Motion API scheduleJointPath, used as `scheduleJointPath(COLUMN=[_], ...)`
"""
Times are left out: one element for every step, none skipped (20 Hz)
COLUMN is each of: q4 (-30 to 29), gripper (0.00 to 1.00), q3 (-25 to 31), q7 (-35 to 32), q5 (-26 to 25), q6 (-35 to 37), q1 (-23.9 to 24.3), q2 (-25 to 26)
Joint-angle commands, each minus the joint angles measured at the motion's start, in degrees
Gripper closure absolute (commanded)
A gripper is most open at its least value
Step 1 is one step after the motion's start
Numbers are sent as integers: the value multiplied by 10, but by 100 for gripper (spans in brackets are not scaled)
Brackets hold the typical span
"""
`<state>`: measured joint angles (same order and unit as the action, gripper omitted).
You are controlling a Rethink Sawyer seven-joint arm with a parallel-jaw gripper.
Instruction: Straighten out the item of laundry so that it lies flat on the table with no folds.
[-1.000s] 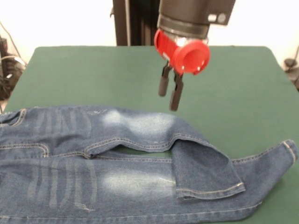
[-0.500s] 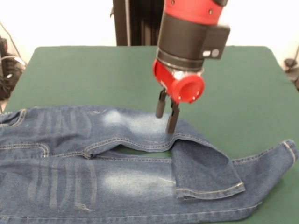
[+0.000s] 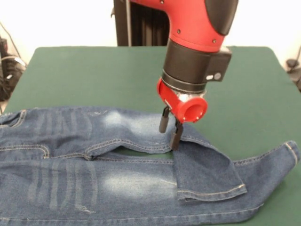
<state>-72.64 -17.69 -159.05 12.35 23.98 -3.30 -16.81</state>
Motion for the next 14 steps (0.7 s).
scheduleJointPath(q4=[3,-1,-2,-6,-7,-10,-12,-15,-18,-22,-25,-26,-25,-21], gripper=[0,0,0,0,0,0,0,0,0,0,0,0,0,0], q3=[19,21,20,21,24,25,27,25,25,26,27,30,33,36], q7=[-104,-105,-109,-109,-108,-108,-109,-111,-114,-115,-115,-110,-106,-101], q5=[33,36,39,41,43,45,49,52,55,58,60,61,61,62], q6=[22,24,24,26,28,32,35,34,33,28,26,21,15,9], q1=[-51,-53,-59,-61,-63,-65,-69,-73,-78,-80,-81,-79,-77,-74], q2=[11,8,9,8,8,8,8,11,11,12,14,16,20,27])
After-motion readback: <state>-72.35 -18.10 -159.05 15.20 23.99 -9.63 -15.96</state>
